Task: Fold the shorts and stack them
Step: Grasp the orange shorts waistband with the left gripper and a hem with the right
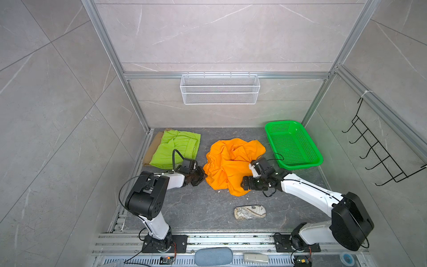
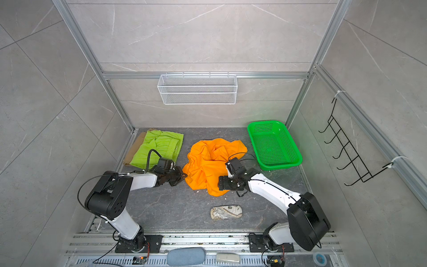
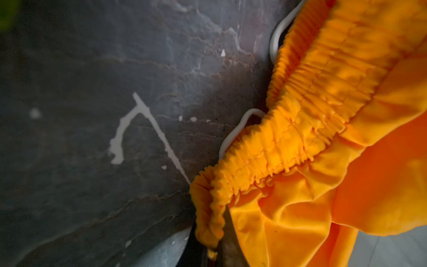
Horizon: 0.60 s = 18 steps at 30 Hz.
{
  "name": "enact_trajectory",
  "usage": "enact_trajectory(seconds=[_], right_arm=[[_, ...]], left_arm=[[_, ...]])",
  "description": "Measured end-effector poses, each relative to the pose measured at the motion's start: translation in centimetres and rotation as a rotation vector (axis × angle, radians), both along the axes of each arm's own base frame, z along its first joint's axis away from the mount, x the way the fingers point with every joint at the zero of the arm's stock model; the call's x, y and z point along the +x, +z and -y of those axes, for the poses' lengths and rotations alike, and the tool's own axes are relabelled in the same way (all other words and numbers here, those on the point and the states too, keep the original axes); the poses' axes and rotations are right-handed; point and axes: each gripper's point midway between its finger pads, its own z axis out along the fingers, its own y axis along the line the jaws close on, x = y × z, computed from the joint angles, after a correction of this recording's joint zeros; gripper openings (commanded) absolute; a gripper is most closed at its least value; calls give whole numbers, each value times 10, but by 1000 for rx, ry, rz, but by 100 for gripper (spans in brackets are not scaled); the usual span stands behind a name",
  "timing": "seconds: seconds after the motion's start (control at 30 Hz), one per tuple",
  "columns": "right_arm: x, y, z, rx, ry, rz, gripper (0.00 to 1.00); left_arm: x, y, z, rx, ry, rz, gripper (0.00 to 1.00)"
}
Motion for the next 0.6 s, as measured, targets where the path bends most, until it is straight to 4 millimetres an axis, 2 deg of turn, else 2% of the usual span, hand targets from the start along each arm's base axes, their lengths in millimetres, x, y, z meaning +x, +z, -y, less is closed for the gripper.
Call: enact_trajectory(seconds=[0.1, 0.17, 0.27, 0.33, 0.4, 0.5, 0.6], right_arm=[[-9, -14, -25, -54, 50, -6, 83], [-7, -23, -38, -99, 59, -2, 75], [5, -36, -45, -165, 30, 13, 45], [12, -41, -38, -214, 2, 30, 18], [20, -40, -30, -259, -17, 52, 1], [37, -31, -13, -307, -52, 93, 0], [58, -18, 23, -338, -117, 111, 0]], left_arm=[[-3, 3, -2, 14, -7, -4, 0], [-6, 8, -4, 28, -12, 0, 0], [-5, 21, -7, 49, -15, 25, 0], [-4, 33, -9, 60, -18, 51, 0], [-3, 44, -13, 68, -18, 73, 0], [-3, 64, -23, 74, -5, 112, 0], [-2, 82, -42, 92, 33, 154, 0]])
